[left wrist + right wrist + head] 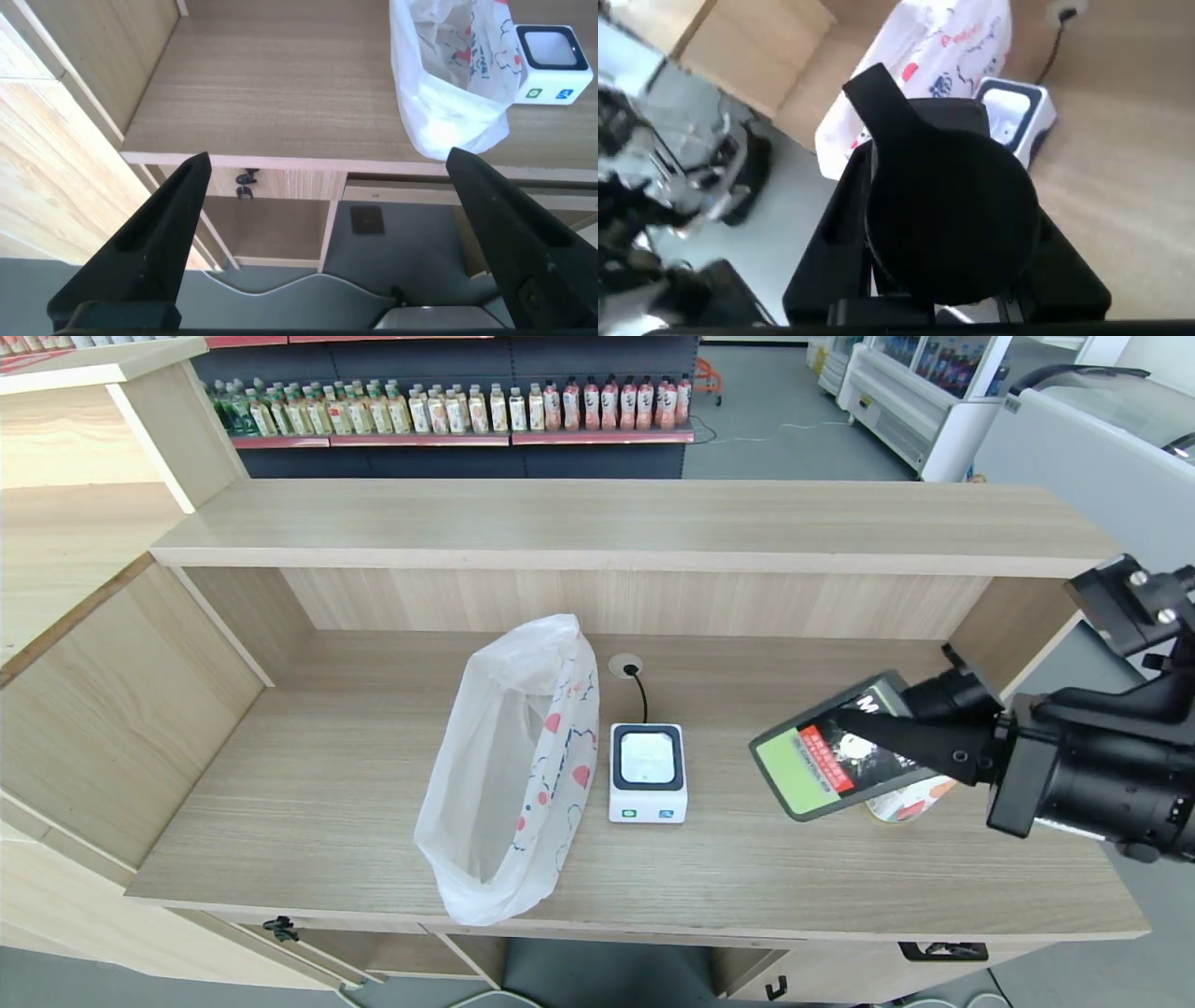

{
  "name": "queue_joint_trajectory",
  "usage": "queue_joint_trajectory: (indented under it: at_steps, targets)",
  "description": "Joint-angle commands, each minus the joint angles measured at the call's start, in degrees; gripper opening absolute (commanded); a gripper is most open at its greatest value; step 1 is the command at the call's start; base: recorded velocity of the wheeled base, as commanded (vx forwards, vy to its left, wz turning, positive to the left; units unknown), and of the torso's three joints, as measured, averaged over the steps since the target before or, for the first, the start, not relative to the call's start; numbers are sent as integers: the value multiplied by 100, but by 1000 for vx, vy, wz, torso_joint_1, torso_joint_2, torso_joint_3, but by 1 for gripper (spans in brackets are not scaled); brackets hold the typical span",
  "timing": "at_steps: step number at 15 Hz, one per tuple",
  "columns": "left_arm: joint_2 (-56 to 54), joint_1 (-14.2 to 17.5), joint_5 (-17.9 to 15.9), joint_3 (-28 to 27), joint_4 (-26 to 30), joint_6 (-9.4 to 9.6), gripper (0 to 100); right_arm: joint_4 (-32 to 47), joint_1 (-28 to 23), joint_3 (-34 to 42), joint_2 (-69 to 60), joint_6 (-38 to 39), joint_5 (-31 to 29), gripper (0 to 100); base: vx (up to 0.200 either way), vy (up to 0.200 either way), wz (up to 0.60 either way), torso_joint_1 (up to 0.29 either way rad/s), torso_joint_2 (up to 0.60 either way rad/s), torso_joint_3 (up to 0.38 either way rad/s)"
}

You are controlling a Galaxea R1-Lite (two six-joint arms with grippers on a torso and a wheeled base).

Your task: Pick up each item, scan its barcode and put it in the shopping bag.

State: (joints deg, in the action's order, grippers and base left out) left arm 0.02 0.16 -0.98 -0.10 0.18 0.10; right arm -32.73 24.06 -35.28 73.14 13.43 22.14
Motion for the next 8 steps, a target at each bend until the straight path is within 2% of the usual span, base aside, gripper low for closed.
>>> queue_joint_trajectory:
  at_steps: [1,3,8]
  targets:
    - [-2,2,1,1,-1,-1,100,619,-622,-216,-353,1706,-491,0,0,0,0,0,0,0]
    - [-2,2,1,1,-1,-1,100,636,-666,-207,-336,2647,-491,0,0,0,0,0,0,0]
    - [-2,2,1,1,-1,-1,100,654,-789,144,-63,2919,-500,0,0,0,0,0,0,0]
